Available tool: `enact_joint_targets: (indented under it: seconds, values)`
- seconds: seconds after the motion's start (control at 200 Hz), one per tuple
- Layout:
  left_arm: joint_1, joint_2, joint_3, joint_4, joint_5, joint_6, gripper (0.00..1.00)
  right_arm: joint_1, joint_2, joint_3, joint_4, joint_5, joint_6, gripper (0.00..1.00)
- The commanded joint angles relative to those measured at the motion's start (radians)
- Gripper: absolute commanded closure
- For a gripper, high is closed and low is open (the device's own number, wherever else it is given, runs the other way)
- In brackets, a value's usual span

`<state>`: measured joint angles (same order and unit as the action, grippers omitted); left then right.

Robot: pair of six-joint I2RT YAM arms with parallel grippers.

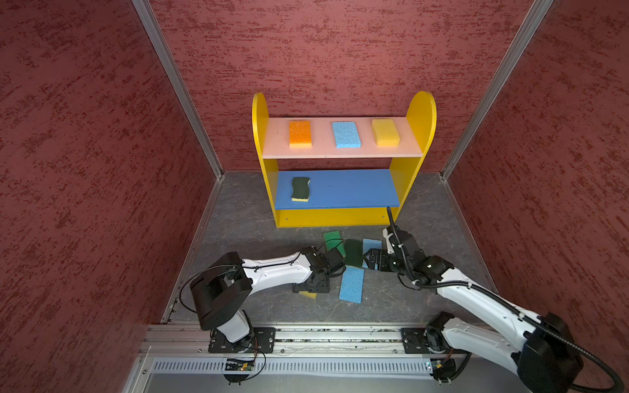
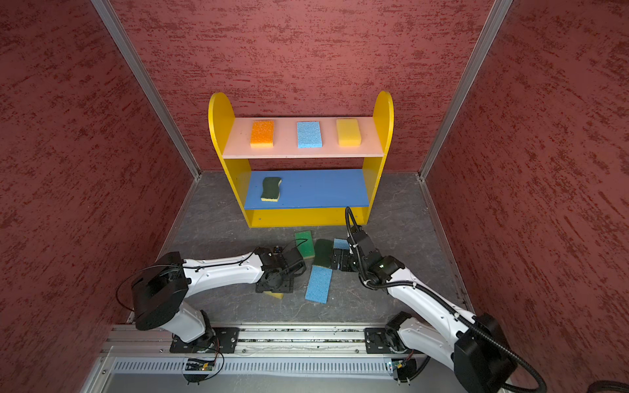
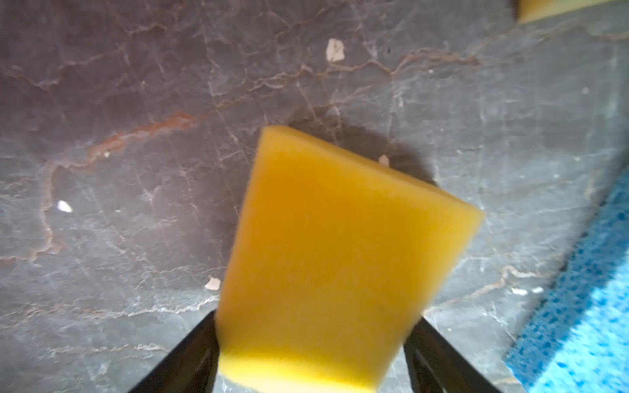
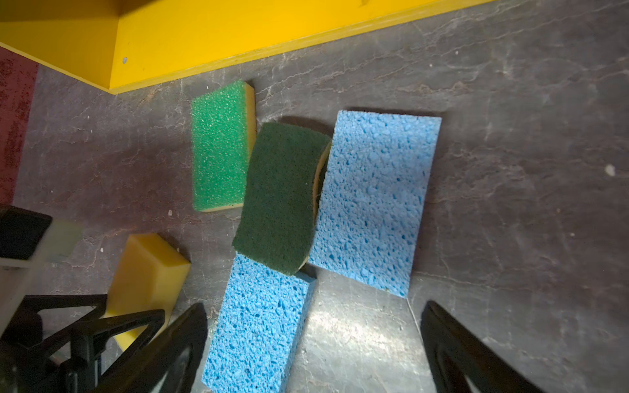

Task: Place and organize the cleaning sponges onto the shelf
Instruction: 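Lift the yellow sponge with the left gripper toward the shelf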

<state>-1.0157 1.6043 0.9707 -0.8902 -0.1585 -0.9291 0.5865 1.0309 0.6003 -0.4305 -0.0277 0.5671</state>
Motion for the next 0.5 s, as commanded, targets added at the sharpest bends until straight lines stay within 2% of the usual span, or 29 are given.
enact_joint_targets:
  seconds: [0.0, 0.281, 0.496]
  values:
    - [-0.012, -0.032, 0.035, -0.062, -0.021, 0.000, 0.11, -0.007, -0.023, -0.008, -0.016, 0.041, -0.014, 0.01]
    - [-0.027, -0.117, -0.084, 0.027, -0.015, 0.151, 0.04, -0.007, -0.004, -0.016, 0.006, 0.023, -0.001, 0.01]
    - [0.003, -0.152, -0.184, 0.153, 0.007, 0.284, 0.02, -0.007, -0.032, -0.016, -0.023, 0.042, 0.000, 0.01]
